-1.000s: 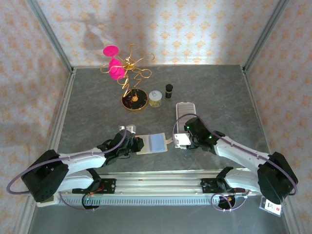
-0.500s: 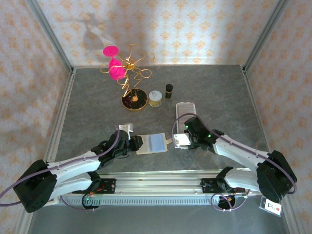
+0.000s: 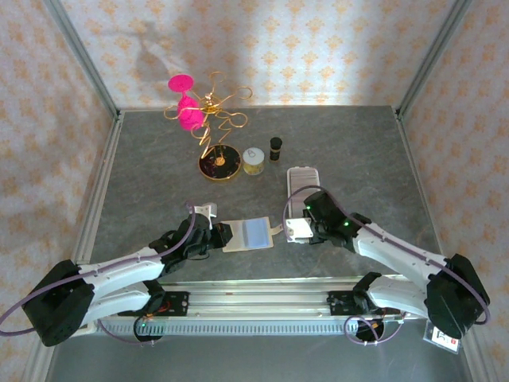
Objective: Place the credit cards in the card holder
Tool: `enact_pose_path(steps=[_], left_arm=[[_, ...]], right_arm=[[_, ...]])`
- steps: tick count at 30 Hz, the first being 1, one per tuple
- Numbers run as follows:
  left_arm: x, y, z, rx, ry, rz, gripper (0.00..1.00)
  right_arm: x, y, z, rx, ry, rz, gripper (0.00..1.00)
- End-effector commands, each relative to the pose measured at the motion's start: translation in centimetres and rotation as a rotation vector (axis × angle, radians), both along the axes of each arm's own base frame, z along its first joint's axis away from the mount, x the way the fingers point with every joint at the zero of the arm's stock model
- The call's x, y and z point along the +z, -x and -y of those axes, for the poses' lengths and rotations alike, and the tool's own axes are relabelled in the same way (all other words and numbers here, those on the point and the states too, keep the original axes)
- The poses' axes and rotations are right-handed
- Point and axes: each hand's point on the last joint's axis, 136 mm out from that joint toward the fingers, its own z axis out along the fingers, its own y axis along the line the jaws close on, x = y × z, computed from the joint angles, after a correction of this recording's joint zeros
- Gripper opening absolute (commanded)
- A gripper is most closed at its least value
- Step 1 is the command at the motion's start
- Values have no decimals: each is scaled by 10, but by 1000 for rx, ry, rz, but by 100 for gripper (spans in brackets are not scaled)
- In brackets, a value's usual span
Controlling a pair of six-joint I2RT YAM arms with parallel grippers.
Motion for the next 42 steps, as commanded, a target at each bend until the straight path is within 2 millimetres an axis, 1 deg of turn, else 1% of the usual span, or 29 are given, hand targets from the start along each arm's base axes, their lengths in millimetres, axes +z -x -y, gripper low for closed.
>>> enact_pose_path(steps=[1,8,14,17,22,24,29,33,34,35,37,39,42], left_arm=[[-7,3,-1,2,0,-24,10],[-8,5,-1,1,-2,-32,10],[-5,5,-7,14,-32,-25,11],[-2,3,-10,27,-46,-16,17],[4,1,-14,41,-71,-9,33],[8,-1,-14,43,-83,-8,37],[16,-3,-18,49,-127,-6,44],[23,-4,-19,49,-136,1,50],[25,-4,-19,49,-139,2,50],[27,-5,-19,52,-139,6,51],[29,-6,-19,51,-142,5,51],[28,-6,-18,49,-142,1,51],[26,-6,-18,50,-142,-3,51]], right_arm=[[19,-15,0,-38,-26,90,2],[28,-15,0,-49,-45,95,0],[38,-3,-1,-55,-74,35,0],[45,3,-1,-65,-102,10,0],[55,11,-2,-91,-158,-16,0],[61,13,-3,-103,-185,-16,0],[76,18,-10,-127,-245,-55,0],[95,18,-20,-146,-325,-62,0],[95,20,-20,-153,-329,-74,0],[90,23,-17,-148,-303,-92,0],[74,27,-4,-162,-214,-112,0],[65,29,5,-175,-157,-115,0],[58,32,8,-167,-137,-125,0]])
